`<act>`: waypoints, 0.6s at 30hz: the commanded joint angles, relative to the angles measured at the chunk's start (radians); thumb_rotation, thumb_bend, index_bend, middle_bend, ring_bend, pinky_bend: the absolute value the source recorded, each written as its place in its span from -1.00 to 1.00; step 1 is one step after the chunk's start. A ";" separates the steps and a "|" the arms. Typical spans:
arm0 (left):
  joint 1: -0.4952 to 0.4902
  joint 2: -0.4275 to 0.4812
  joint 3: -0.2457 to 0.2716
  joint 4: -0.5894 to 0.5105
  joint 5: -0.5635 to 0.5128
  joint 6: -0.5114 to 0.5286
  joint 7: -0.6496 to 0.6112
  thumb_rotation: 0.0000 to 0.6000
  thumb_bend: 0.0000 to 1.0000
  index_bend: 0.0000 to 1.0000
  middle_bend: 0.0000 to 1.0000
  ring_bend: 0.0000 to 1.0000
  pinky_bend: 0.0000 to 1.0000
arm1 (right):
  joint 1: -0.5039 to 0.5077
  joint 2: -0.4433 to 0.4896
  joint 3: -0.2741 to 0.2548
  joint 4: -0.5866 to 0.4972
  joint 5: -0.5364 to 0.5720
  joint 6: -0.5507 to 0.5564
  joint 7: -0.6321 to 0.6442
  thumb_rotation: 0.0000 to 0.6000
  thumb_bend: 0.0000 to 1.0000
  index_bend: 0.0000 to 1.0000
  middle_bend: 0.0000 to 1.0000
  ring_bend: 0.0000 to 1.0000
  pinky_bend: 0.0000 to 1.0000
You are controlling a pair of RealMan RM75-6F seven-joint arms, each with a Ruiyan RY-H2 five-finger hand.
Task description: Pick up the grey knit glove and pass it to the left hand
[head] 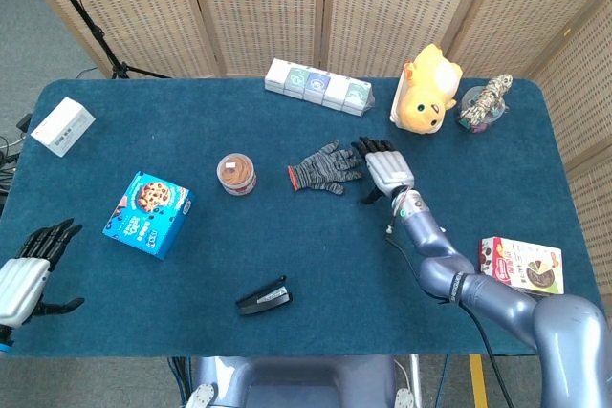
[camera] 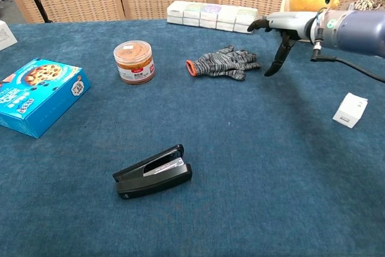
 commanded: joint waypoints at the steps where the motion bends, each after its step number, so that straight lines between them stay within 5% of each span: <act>1: 0.000 0.004 -0.006 0.003 -0.011 0.002 -0.011 1.00 -0.96 -1.00 -1.00 -1.00 -1.00 | 0.041 -0.043 0.002 0.049 0.085 -0.035 -0.036 1.00 -1.00 -1.00 -1.00 -1.00 -1.00; 7: 0.001 0.009 -0.007 0.007 -0.010 0.004 -0.031 1.00 -0.96 -1.00 -1.00 -1.00 -1.00 | 0.096 -0.093 0.013 0.075 0.207 -0.042 -0.069 1.00 -1.00 -1.00 -1.00 -1.00 -1.00; 18: 0.004 0.021 -0.012 0.022 -0.011 0.015 -0.079 1.00 -0.96 -1.00 -1.00 -1.00 -1.00 | 0.145 -0.198 0.006 0.211 0.265 -0.034 -0.089 1.00 -1.00 -0.89 -1.00 -1.00 -0.98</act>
